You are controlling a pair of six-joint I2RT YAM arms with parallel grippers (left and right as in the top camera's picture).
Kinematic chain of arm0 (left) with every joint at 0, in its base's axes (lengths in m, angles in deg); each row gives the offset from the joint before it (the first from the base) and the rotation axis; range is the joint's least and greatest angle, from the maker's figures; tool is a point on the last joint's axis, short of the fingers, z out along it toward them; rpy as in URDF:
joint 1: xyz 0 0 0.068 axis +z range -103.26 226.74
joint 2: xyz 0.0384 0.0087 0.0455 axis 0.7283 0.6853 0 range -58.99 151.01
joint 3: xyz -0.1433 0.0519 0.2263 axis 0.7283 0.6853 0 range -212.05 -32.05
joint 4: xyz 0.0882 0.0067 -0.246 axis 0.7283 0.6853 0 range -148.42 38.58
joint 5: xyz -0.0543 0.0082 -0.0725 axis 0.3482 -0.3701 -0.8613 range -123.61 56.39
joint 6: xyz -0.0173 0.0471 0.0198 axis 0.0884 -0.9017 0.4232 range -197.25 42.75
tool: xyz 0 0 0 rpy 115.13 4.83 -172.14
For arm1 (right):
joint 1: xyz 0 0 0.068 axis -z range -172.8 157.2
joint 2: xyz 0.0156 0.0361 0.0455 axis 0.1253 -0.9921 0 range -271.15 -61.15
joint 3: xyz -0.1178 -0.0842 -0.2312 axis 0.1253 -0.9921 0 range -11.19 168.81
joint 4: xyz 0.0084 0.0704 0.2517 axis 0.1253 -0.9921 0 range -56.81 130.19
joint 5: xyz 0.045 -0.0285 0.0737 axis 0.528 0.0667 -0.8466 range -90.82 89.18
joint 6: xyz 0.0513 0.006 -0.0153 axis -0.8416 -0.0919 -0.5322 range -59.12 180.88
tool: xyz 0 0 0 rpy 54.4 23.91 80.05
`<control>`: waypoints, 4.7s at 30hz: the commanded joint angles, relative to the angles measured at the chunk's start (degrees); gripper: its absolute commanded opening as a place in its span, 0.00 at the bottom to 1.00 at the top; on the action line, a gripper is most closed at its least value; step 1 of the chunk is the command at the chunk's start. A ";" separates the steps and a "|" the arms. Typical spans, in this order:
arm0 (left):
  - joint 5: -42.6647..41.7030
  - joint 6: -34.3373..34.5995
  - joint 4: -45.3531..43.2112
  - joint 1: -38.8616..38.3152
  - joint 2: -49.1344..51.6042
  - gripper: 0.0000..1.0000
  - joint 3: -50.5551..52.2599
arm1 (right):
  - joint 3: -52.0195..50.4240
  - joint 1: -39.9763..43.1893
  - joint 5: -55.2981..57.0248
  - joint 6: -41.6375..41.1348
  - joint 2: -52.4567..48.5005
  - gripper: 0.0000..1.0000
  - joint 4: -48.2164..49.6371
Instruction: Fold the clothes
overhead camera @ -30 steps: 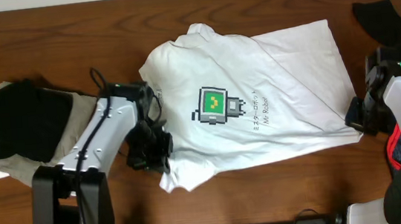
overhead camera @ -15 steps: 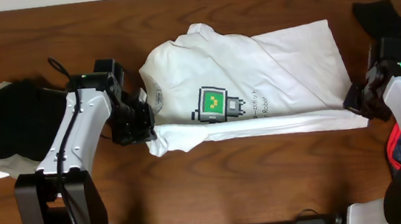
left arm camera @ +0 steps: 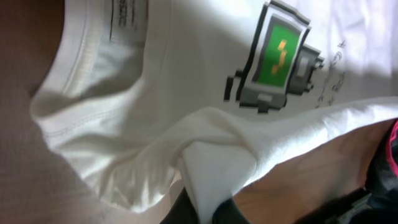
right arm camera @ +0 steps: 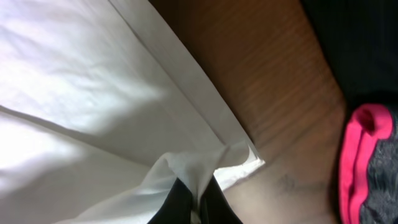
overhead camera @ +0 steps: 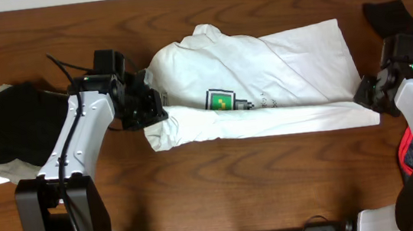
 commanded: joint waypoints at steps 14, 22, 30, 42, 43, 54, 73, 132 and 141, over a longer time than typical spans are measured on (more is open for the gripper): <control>-0.87 0.44 -8.02 0.24 -1.03 0.07 -0.57 | -0.11 0.22 -3.56 0.04 -10.03 0.05 6.58; -0.85 0.39 -11.43 -0.15 -0.35 0.30 -0.48 | -0.11 0.22 -3.54 0.04 -14.01 0.06 8.28; -0.85 0.39 -11.65 -1.27 0.61 0.34 -0.48 | -0.09 0.22 -3.52 0.07 -14.01 0.10 9.01; 2.71 0.44 -7.06 -1.75 1.18 0.40 2.80 | -0.09 0.24 -3.52 0.17 -14.01 0.11 9.20; 3.06 0.44 -7.13 -1.75 1.46 0.40 3.45 | -0.09 0.22 -3.54 0.55 -14.01 0.11 9.18; 11.04 2.56 -14.01 -1.75 4.09 0.57 5.90 | -0.09 0.22 -3.54 1.14 -14.01 0.12 8.28; 8.22 3.87 -22.82 -1.75 8.70 0.58 5.90 | -0.09 0.24 -3.54 1.14 -14.01 0.11 8.09; 16.37 -2.08 -12.74 -2.34 2.99 0.48 4.66 | -0.09 0.26 -3.32 2.67 -14.01 0.11 7.65; 20.46 -2.32 -13.14 -2.34 3.13 0.49 4.87 | -0.09 0.26 -3.30 2.67 -14.01 0.11 7.48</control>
